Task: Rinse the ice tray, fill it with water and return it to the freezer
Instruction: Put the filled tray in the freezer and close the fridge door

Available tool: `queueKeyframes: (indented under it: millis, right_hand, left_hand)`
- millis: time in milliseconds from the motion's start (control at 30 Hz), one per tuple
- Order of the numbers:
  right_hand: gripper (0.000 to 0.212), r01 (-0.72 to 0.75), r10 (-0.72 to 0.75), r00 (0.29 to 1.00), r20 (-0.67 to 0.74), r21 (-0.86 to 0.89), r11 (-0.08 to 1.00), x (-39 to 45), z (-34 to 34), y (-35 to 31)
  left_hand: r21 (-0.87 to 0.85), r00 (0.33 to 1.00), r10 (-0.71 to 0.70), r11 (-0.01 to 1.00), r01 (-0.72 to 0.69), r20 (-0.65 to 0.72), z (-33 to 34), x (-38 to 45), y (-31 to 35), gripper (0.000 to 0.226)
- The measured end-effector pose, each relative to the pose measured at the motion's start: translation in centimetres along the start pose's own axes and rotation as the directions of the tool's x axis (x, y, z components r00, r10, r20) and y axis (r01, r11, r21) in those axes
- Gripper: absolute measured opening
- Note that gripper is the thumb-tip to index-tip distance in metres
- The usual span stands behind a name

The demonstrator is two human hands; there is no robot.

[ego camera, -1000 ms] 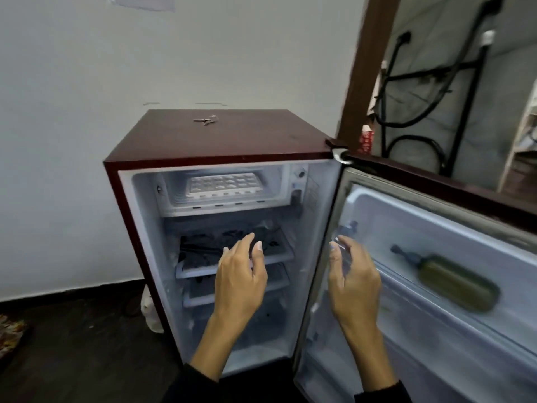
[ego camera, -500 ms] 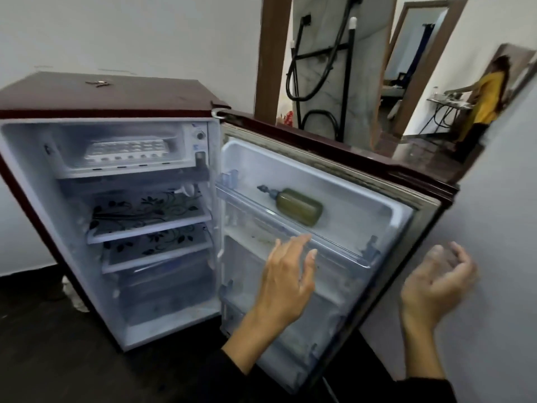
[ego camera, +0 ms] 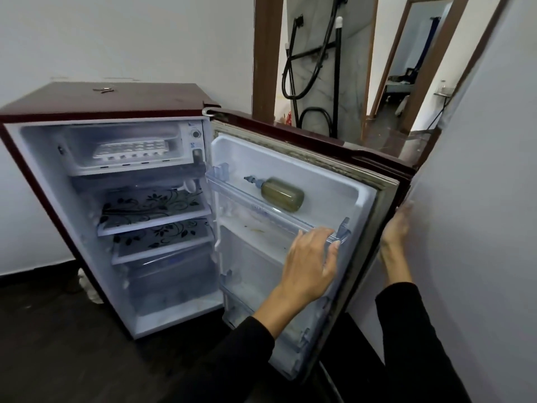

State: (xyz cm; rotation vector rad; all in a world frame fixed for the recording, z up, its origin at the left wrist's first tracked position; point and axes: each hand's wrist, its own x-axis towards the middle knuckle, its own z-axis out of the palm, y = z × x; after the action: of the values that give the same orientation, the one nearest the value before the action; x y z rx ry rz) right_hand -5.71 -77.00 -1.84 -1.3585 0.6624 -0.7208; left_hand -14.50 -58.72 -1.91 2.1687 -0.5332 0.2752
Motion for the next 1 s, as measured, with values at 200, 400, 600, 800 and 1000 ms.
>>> queueKeyframes:
  millis: [200,400,600,800,1000]
  right_hand:
    - [0.065,0.042,-0.044,0.996,-0.083,-0.027,0.999,-3.1,0.0,1.0]
    - [0.062,0.120,-0.132,0.986,-0.103,-0.116,0.986,-9.3,-2.1,1.5]
    - [0.066,0.234,-0.245,0.966,-0.077,-0.128,0.964,-15.0,-2.2,1.5]
    - [0.055,0.471,-0.469,0.882,-0.048,0.048,0.881,-19.5,-0.9,2.4]
    - [0.037,0.474,-0.482,0.861,0.160,0.091,0.876,-22.6,4.0,2.6]
  left_hand:
    - [-0.030,0.998,-0.045,0.999,0.043,-0.048,-0.8,-1.7,0.0,0.045]
    - [-0.036,0.977,-0.014,0.999,0.006,-0.211,-2.8,-3.7,0.3,0.048]
    - [-0.013,0.912,0.008,1.000,-0.015,-0.411,-5.6,-5.7,0.5,0.046]
    - [0.017,0.818,0.009,1.000,0.001,-0.574,-9.6,-8.1,0.3,0.049]
    - [0.040,0.720,-0.044,0.994,0.100,-0.693,-13.7,-10.2,-1.4,0.056]
